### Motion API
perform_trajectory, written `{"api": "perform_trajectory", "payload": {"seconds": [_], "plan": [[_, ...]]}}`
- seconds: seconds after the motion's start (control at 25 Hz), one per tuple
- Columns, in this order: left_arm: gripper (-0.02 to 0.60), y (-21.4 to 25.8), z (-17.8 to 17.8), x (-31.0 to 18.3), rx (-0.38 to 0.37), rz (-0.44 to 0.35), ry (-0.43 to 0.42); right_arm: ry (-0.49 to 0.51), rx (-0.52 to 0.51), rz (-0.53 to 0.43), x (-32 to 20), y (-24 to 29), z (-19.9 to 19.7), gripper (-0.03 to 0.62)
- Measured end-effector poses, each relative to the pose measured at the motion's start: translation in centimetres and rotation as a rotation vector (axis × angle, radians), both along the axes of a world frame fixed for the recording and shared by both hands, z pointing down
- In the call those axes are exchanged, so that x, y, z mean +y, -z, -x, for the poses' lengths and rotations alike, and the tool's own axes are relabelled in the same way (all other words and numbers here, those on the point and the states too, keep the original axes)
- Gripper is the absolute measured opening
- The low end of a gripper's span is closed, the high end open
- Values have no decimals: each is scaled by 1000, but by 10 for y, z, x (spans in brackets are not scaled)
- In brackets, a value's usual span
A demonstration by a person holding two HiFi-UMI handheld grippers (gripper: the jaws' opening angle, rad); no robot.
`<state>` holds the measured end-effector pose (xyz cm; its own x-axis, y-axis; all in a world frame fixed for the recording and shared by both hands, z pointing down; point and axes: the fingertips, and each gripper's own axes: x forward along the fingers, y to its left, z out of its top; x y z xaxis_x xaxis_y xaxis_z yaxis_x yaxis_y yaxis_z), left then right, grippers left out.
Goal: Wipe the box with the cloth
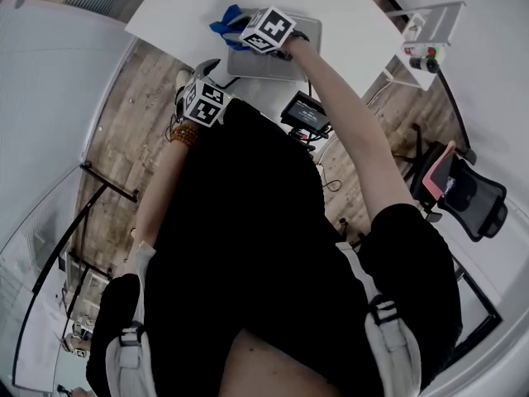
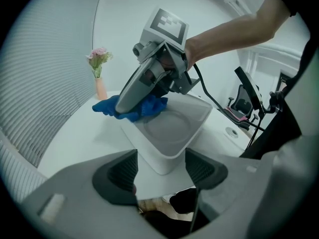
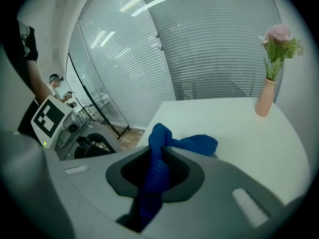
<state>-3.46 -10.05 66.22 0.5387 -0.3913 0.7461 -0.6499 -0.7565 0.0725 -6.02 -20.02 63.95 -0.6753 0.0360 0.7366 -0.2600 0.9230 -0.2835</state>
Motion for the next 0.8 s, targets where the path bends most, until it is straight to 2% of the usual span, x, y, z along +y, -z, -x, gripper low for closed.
{"api": "perform_trajectory", "payload": {"seconds": [0.32,0.52,0.64,0.72,0.8], "plan": [[314,-1,2,0,-10,0,13,85,10,-22,14,0,3,74],[314,-1,2,0,-20,1,6,135,7,-96,20,2,3,74],[314,-2,3,0,-22,3,6,209,28,-137,33,2,5,74],[314,-2,4,0,-22,0,11,259,50,-113,49,1,6,72],[314,-1,4,-1,-19,1,15,257,49,-78,61,0,8,71]]}}
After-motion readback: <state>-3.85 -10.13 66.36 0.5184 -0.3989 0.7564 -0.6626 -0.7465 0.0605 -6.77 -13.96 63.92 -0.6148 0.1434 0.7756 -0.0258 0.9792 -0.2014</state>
